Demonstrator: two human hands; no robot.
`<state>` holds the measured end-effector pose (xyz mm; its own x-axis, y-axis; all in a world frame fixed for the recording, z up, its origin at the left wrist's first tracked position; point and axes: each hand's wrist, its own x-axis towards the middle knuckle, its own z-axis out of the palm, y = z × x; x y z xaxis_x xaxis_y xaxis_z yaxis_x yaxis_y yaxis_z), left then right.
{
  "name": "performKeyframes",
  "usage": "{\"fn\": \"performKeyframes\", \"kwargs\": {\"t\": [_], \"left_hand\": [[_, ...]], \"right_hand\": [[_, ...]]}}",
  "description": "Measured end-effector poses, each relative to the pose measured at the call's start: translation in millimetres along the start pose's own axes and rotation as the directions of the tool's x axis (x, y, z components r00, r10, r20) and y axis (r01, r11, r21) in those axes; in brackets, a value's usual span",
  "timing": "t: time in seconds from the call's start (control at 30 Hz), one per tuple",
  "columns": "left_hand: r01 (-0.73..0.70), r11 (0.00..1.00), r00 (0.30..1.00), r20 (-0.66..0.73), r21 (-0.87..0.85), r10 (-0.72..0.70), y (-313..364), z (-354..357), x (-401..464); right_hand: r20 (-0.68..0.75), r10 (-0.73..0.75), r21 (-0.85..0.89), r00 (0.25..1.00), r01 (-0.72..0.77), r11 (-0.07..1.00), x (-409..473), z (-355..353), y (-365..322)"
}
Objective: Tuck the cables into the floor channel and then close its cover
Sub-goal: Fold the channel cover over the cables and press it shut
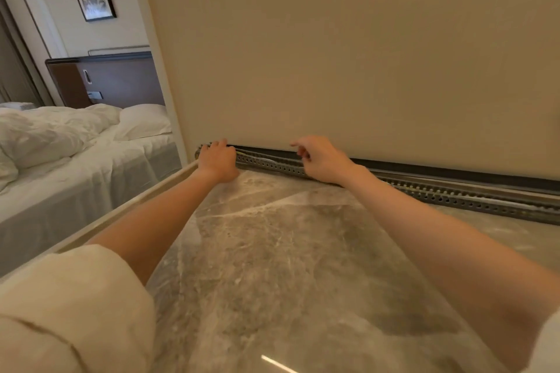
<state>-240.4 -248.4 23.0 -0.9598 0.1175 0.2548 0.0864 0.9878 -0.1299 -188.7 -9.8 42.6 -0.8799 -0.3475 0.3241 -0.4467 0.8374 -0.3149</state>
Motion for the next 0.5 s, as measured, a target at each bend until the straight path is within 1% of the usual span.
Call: {"fn": "performKeyframes", "kwargs": {"t": [0.07, 0.13, 0.2, 0.3, 0.37, 0.5], "left_hand": [[-0.046, 0.999, 0.999, -0.027, -0.003, 0.046, 19.3, -7.9, -5.3], [-0.094, 0.996, 0.995, -0.047, -0.012, 0.093, 41.2, -17.0, -10.8], [-0.145, 0.989, 0.988, -0.062, -0.025, 0.143, 64.8, -25.7, -16.3], [-0.232, 0.972, 0.971, -0.074, -0.036, 0.229, 101.3, -36.8, -27.1], [-0.288, 0.957, 0.956, -0.078, -0.043, 0.284, 126.2, -43.2, -33.9], [-0.382, 0.921, 0.923, -0.085, -0.073, 0.376, 175.5, -56.2, -44.0]], "right_hand": [[-0.025, 0.042, -0.066, 0.999, -0.044, 0.997, -28.1, -20.0, 19.0], [-0.023, 0.087, -0.177, 0.996, -0.090, 0.980, -58.2, -40.9, 41.3], [-0.006, 0.139, -0.282, 0.990, -0.135, 0.950, -90.3, -61.4, 62.7], [-0.003, 0.218, -0.385, 0.976, -0.203, 0.901, -138.3, -87.3, 88.9], [-0.027, 0.261, -0.411, 0.965, -0.249, 0.877, -170.1, -99.8, 102.6], [-0.111, 0.317, -0.394, 0.942, -0.335, 0.856, -229.4, -113.2, 123.3]]}}
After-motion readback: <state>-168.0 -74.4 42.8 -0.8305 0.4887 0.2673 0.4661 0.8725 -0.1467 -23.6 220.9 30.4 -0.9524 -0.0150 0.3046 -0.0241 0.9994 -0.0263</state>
